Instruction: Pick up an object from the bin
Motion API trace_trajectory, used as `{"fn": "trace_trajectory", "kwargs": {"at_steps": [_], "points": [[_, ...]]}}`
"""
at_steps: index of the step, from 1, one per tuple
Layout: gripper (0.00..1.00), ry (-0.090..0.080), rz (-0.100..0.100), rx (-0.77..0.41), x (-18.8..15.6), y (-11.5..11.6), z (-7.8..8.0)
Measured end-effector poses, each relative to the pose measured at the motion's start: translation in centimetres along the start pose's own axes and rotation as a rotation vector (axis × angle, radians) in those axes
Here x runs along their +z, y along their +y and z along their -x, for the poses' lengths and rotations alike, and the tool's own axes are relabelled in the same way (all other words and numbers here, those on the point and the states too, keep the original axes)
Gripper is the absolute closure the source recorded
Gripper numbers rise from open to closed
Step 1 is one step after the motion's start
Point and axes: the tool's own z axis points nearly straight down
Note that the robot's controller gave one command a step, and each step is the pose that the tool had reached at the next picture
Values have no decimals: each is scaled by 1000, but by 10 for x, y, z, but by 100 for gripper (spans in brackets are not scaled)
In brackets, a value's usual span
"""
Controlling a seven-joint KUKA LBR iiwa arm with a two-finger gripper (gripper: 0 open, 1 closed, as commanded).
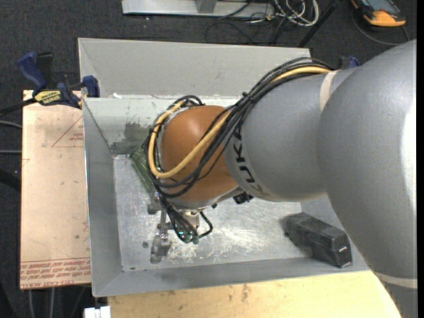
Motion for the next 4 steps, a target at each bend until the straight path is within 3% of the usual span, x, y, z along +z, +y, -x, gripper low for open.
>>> {"fn": "trace_trajectory", "kwargs": {"at_steps": [1,2,3,4], "points": [[0,-7,2,4,-4,-1,2],[100,-9,2,-142,43,-80,67],[100,-9,2,-142,43,-80,67],[100,-8,3,-243,32,-104,66]]}}
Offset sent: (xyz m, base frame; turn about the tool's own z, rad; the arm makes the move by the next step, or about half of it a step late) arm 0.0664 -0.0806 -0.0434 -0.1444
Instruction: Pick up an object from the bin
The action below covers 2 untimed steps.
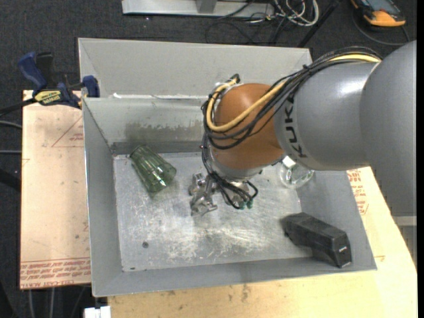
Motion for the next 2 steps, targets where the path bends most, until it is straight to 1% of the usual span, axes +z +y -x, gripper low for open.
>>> {"fn": "trace_trajectory", "kwargs": {"at_steps": [1,2], "points": [[100,-1,-2,32,-5,-26,-22],[100,0,-3,311,-11,-35,-23]]}}
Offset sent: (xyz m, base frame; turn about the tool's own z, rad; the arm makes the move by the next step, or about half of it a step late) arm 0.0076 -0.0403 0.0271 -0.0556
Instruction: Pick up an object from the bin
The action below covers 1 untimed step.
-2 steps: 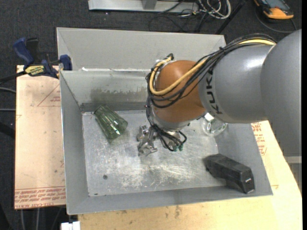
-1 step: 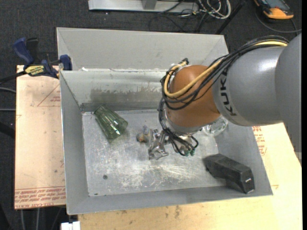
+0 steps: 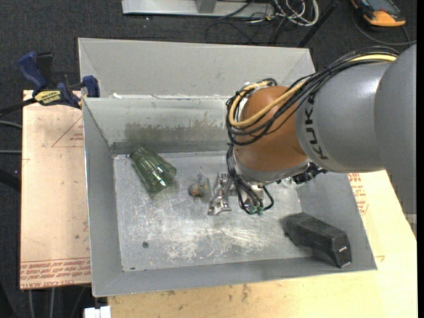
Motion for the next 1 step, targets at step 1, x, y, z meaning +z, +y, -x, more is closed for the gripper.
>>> {"fn": "trace_trajectory", "kwargs": {"at_steps": [1], "points": [[0,-3,1,-412,-15,5,19]]}}
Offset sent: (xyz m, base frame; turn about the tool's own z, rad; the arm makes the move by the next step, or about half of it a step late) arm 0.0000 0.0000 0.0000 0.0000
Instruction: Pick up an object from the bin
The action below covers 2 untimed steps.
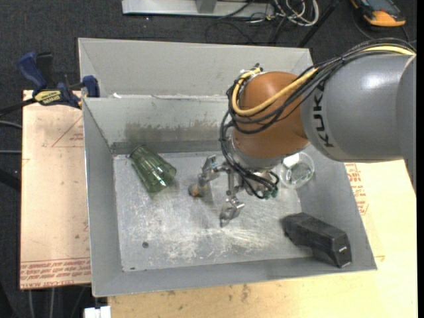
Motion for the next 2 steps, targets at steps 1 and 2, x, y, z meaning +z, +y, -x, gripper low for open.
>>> {"fn": "trace_trajectory", "kwargs": {"at_steps": [1,2], "points": [[0,1,1,1,0,0,-1],[100,3,1,-139,47,-7,66]]}}
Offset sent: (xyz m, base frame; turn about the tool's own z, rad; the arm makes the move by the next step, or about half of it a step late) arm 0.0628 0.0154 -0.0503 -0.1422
